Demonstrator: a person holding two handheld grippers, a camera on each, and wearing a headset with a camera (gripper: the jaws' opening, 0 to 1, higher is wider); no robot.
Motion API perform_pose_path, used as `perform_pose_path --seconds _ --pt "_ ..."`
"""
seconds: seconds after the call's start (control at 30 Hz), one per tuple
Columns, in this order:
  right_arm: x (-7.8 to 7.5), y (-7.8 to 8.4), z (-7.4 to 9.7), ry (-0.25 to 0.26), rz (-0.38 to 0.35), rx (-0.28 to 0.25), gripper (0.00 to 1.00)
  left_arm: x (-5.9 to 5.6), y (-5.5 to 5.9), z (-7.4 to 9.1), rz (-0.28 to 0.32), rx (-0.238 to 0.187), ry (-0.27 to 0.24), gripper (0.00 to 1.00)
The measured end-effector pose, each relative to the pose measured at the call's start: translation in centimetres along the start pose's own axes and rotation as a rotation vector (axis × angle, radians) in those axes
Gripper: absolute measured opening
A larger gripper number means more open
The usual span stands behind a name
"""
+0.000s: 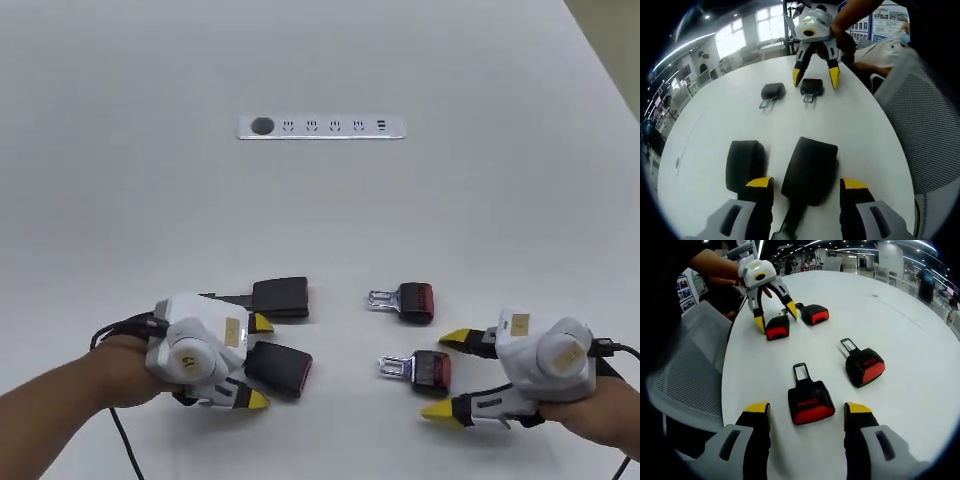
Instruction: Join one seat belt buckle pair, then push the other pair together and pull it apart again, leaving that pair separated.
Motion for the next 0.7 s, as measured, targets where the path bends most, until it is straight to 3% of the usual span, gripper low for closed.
perform_pose_path --seconds 0.1,0.27,0.3,0.4,0.47,0.7 --pt "-0.3 0.2 -0.2 -0.002 0.007 -0.004 0.55 0.0 0.0 -0.2 0.025 -0.006 0.027 0.49" --pt "-0.3 0.1 -0.7 -0.015 0.043 0.007 0.45 0.1 0.0 -0.2 0.040 -0.006 0.011 0.39" --pt "-0.2 0.0 -0.9 -0.022 0.060 0.010 0.43 0.1 0.1 -0.1 0.070 -0.004 -0.004 0.38" --pt "-0.6 -0.1 -0.9 -0.006 0.149 0.039 0.35 -0.1 0.1 -0.1 0.070 -0.004 -0.010 0.37" --pt "-0.3 -0.5 -0.9 -0.029 0.120 0.034 0.35 -0.2 0.2 -0.1 0.084 -0.003 -0.025 0.37" --pt "0.1 -1.2 -0.6 -0.053 0.146 0.058 0.34 -0.5 0.3 0.0 0.132 -0.003 -0.067 0.36"
Point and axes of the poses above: the centre of the closed fingertips' face, and the gripper's own axes: z roughly backward along the fingers, x roughly to its left, y roughly out of its underside, the point moved 8 cm from there along z, roughly backward along the fingers, and after that the axes turned 9 degrees about -x, right-handed, at the moved point
